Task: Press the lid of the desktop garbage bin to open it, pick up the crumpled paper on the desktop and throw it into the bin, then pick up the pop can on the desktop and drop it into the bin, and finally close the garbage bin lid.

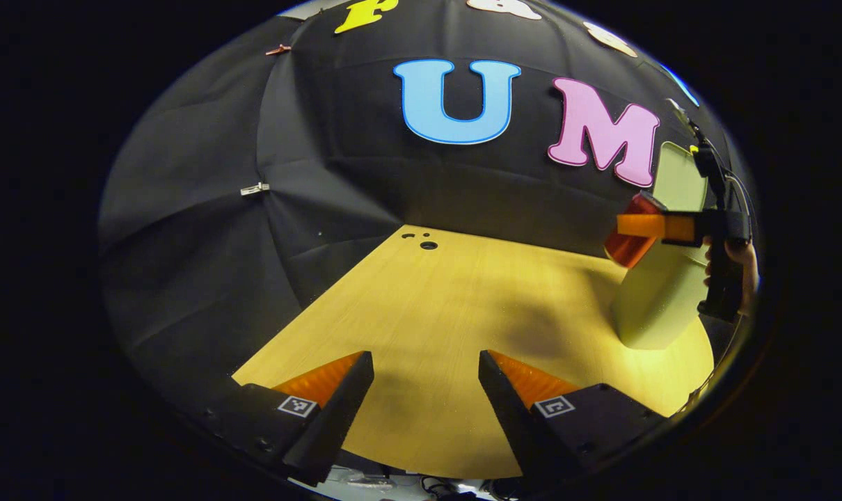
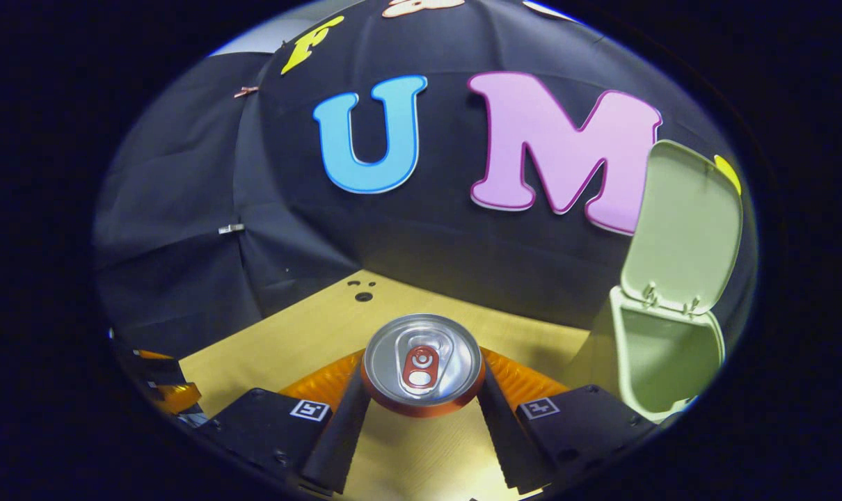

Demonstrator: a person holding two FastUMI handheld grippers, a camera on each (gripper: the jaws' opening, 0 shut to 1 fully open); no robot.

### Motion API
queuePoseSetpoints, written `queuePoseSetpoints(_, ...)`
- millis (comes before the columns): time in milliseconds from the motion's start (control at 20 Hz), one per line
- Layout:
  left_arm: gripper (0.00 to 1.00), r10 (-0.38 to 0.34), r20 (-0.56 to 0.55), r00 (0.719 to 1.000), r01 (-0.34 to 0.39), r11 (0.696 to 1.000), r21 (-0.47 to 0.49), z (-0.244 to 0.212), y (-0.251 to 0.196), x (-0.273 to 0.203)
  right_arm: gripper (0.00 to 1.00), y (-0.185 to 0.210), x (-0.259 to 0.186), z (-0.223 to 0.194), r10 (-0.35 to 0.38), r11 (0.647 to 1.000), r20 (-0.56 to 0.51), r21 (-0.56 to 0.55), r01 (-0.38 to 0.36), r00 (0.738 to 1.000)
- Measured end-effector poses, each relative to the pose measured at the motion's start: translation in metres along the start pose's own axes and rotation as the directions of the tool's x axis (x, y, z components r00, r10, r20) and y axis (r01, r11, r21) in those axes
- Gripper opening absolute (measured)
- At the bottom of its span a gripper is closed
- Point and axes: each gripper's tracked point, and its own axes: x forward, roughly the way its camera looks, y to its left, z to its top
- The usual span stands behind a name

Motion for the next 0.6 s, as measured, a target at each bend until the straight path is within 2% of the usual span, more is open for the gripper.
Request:
queuePoseSetpoints(300, 0.98, -0.074, 0.011, 0.997, 0.074, 0.997, 0.014, -0.002, -0.001, 0.004, 0.83, -0.015, -0.042, 0.046, -0.083, 0.996, 0.082, 0.02, 0.081, 0.993)
queuePoseSetpoints(600, 0.98, -0.157, 0.004, 0.988, 0.157, 0.986, 0.056, -0.007, -0.003, 0.002, 0.83, -0.042, -0.082, 0.088, -0.189, 0.982, 0.159, 0.028, 0.187, 0.969)
